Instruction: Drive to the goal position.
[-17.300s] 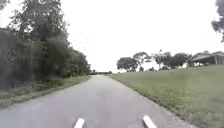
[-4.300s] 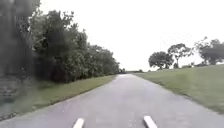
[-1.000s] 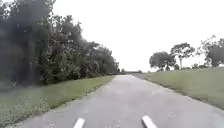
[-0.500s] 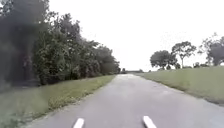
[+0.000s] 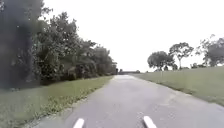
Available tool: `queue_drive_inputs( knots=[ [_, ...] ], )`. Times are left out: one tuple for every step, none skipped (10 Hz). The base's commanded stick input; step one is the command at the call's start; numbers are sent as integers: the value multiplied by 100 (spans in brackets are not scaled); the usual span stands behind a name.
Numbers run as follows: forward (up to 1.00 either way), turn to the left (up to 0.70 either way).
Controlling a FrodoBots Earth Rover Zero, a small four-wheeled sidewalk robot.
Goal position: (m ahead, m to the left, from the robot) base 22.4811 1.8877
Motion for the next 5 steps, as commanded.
queue_drive_inputs(
  knots=[
    [70, 0],
    [70, 0],
    [70, 0],
    [70, 0],
    [70, 0]
  ],
)
